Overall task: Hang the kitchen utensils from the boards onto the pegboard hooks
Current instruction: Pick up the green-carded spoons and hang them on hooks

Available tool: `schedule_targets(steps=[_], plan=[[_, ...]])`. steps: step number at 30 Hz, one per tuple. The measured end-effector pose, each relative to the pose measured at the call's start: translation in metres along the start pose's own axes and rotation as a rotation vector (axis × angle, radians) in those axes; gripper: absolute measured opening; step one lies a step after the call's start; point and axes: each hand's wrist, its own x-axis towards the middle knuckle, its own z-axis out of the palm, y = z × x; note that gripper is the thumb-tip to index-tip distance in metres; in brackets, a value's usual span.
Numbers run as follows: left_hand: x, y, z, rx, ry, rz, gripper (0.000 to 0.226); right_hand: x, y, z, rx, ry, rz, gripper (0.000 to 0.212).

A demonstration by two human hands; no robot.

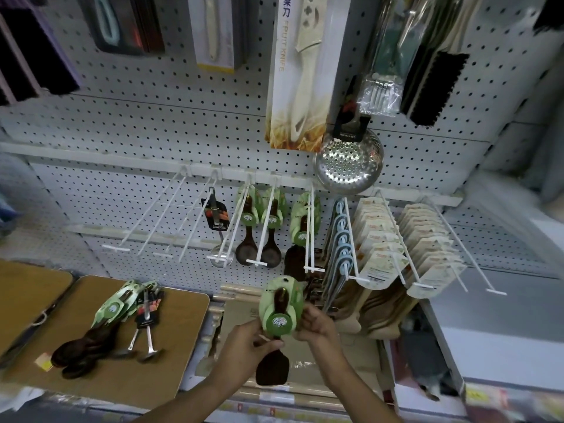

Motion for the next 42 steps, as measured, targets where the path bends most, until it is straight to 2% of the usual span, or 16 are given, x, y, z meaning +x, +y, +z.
schedule_targets(steps=[2, 7, 10, 12, 16, 28, 36, 38, 40, 42], plan=[[0.002, 0.002, 0.006, 0.006, -0.009, 0.017, 0.017, -0.006, -0.003, -0.002, 0.045, 0.024, -0.055, 0.041], [0.003, 0.007, 0.02, -0.043, -0.041, 0.053, 0.014, -0.012, -0.01, -0.003, 0.06, 0.165, -0.133, 0.034], [0.002, 0.009, 0.027, -0.077, -0.048, 0.051, 0.014, -0.015, -0.009, -0.006, 0.032, 0.217, -0.144, 0.016], [0.001, 0.009, 0.03, -0.103, -0.067, 0.043, 0.016, -0.017, -0.009, -0.008, 0.038, 0.236, -0.145, 0.011], [0.003, 0.004, 0.033, -0.128, -0.115, 0.035, 0.017, -0.016, -0.008, -0.008, 0.055, 0.263, -0.144, 0.009], [0.011, -0.008, 0.034, -0.164, -0.083, 0.009, 0.007, 0.002, 0.003, -0.001, 0.017, 0.312, -0.137, 0.015], [0.044, -0.004, 0.032, -0.125, -0.064, 0.039, 0.03, 0.03, -0.003, 0.001, 0.043, 0.326, -0.12, 0.011], [0.055, -0.004, 0.031, -0.107, -0.042, 0.049, 0.024, 0.04, -0.006, 0.003, 0.042, 0.346, -0.113, 0.011], [0.067, -0.003, 0.029, -0.09, -0.026, 0.062, 0.008, 0.05, -0.01, 0.006, 0.035, 0.351, -0.11, 0.009], [0.079, -0.002, 0.028, -0.062, -0.008, 0.068, 0.01, 0.061, -0.016, 0.009, 0.043, 0.372, -0.097, 0.005]])
